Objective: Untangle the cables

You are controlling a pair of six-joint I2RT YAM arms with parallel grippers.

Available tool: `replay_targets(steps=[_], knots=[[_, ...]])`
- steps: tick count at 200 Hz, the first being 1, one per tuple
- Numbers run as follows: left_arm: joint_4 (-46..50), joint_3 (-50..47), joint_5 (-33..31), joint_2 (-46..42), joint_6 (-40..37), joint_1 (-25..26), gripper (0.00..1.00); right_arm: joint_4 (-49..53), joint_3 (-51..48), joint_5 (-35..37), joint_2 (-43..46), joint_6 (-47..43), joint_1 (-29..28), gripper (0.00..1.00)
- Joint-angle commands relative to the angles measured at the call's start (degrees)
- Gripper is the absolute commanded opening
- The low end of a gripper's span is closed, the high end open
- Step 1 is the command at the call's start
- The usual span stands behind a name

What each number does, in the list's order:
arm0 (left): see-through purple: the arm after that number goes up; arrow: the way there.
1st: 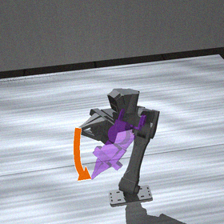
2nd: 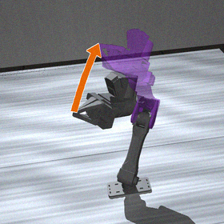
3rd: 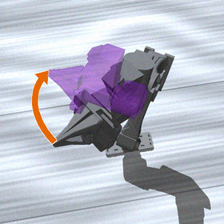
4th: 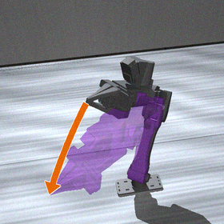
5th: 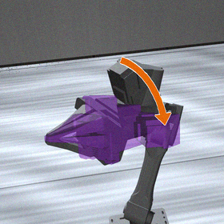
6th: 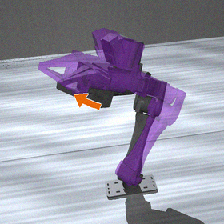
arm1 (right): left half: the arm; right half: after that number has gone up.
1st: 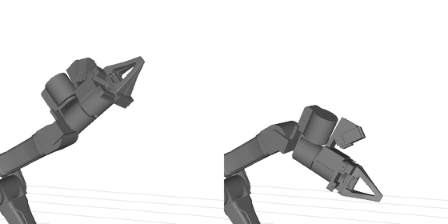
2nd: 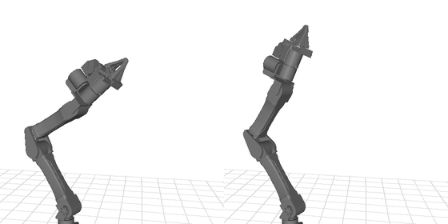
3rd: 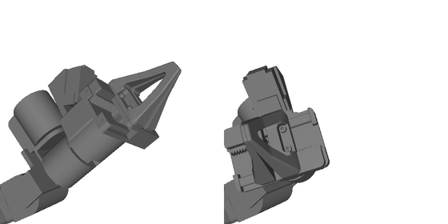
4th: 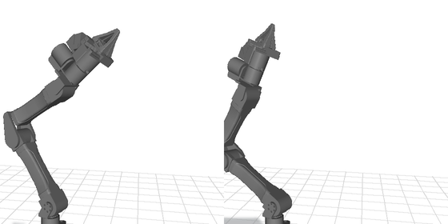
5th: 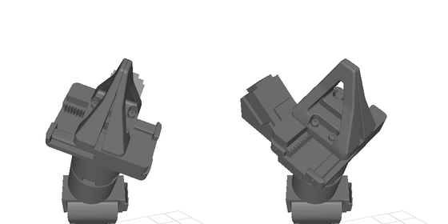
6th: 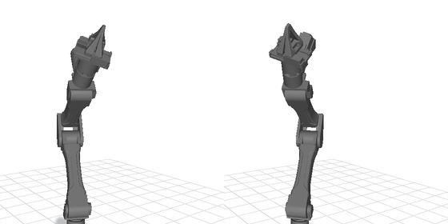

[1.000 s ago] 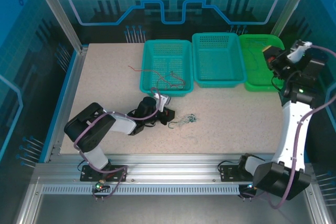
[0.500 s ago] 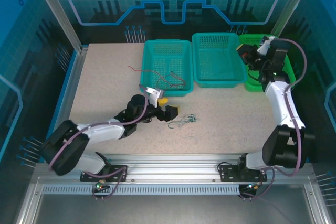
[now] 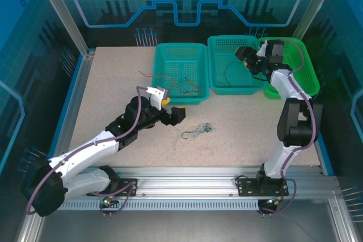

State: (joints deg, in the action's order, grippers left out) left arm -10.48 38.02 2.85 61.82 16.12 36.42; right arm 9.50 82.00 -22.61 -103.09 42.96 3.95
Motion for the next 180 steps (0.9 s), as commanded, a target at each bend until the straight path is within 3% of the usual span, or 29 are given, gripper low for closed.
replay_targets(steps=[1, 43, 88, 129, 155, 180], knots=[[10.81, 3.69, -4.36, 1.08, 1.44, 0.22, 0.99, 8.53, 1.35, 4.89, 5.92, -7.49, -1.16, 0.88], [13.6, 5.4, -1.66, 7.74, 7.86, 0.23, 0.94, 12.89, -10.4, 8.78, 21.65, -12.14, -3.98, 0.88], [11.45, 6.49, 3.09, 18.73, 15.55, 1.65, 0.79, 17.46, -26.3, 15.59, 34.53, -10.24, -17.23, 0.81], [11.67, 7.4, 4.17, 26.0, 12.93, 2.06, 0.62, 17.76, -34.5, 17.16, 31.55, -4.25, -28.9, 0.78], [11.69, 11.29, 14.32, 29.47, 4.97, 2.47, 0.62, 16.37, -35.4, 17.3, 24.7, -3.54, -32.12, 0.76], [12.2, 15.25, 17.22, 33.0, -0.96, 4.51, 0.66, 14.92, -34.9, 17.46, 17.51, -3.67, -32.4, 0.61]])
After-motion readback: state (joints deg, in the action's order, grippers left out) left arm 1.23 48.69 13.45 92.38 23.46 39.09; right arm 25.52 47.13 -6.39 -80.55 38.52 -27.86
